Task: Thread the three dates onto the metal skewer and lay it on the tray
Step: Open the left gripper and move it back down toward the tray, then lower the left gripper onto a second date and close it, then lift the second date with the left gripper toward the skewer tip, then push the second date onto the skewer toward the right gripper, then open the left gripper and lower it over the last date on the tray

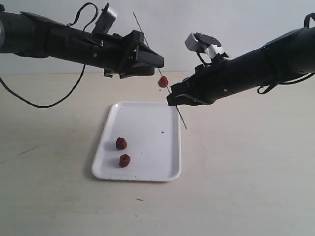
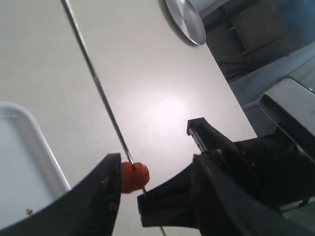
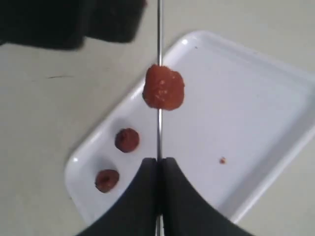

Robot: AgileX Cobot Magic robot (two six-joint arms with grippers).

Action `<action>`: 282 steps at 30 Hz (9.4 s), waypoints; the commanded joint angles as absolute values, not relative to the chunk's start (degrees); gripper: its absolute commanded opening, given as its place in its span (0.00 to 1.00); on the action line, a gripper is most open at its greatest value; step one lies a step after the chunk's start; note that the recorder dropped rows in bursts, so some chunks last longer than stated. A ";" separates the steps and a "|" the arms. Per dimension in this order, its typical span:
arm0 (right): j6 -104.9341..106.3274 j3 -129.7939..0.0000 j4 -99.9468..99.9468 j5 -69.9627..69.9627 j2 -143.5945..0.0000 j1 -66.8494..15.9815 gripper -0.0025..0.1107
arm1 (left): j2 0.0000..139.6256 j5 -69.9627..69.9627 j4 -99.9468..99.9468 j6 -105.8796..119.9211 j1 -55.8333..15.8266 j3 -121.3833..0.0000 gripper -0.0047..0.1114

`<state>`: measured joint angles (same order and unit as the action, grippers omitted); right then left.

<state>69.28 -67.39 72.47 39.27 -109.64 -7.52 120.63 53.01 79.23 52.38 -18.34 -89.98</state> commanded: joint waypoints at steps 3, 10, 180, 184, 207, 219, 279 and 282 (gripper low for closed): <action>48.79 -67.82 51.86 34.98 -107.93 -7.29 0.02 | 119.95 54.48 70.01 54.01 -17.16 -90.16 0.43; 33.90 -67.82 33.60 39.68 -107.21 -7.29 0.02 | 119.52 56.23 46.29 52.72 -17.27 -90.16 0.43; 92.84 -60.35 55.44 43.15 -110.50 -7.29 0.02 | 115.33 69.96 55.55 38.52 -1.86 -88.47 0.31; 94.44 -60.35 57.06 43.35 -110.88 -7.29 0.02 | 115.33 69.96 54.86 38.66 -3.48 -87.68 0.31; 106.79 -60.35 62.90 49.07 -110.88 -7.29 0.02 | 115.24 69.96 55.19 38.77 -6.95 -87.68 0.31; 111.32 -60.35 75.27 49.73 -110.88 -7.29 0.02 | 115.24 69.96 56.34 40.13 -10.21 -87.55 0.31; 63.63 -60.35 53.53 33.69 -107.79 -7.17 0.02 | 115.23 69.60 53.51 58.31 -7.81 -87.55 0.54; 52.59 -60.35 43.29 29.75 -106.78 -7.17 0.02 | 115.23 68.97 46.76 57.78 -11.70 -87.55 0.54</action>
<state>62.07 -60.00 52.12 33.04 -108.27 -7.50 115.55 69.45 51.93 57.67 -8.55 -87.79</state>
